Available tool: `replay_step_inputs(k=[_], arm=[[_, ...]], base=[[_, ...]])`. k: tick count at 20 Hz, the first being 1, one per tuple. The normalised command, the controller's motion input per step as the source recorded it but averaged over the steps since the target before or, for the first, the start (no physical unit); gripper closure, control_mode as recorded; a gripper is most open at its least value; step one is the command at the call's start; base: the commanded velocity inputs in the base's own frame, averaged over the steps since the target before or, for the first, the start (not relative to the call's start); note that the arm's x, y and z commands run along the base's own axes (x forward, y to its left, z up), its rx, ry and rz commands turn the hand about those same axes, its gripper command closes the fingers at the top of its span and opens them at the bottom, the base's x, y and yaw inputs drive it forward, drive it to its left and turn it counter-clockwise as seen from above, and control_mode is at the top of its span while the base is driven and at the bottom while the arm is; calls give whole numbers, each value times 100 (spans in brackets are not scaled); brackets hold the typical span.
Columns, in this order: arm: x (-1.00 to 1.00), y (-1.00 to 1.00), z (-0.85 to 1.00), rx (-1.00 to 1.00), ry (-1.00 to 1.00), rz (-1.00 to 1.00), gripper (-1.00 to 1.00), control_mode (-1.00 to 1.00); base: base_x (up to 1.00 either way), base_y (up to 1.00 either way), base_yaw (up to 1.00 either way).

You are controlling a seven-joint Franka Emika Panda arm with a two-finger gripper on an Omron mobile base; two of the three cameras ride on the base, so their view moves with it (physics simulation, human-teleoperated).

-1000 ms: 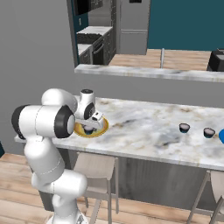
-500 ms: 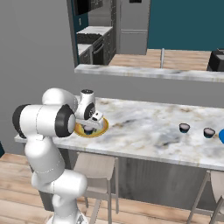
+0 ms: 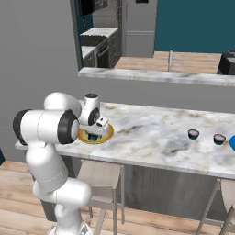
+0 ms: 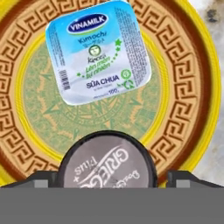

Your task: Place two yogurt containers on each plate.

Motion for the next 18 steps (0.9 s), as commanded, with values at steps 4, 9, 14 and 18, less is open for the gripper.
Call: replay_step_inputs(k=[4, 9, 14, 18], arm=[[-11, -1, 44, 0, 0, 0, -100, -100], [-5, 0, 57, 0, 0, 0, -100, -100], [-41, 0, 60, 0, 0, 0, -100, -100], [-71, -8, 51, 0, 0, 0, -100, -100]], base=[[0, 0, 0], [0, 0, 0], [0, 0, 0], [0, 0, 0]])
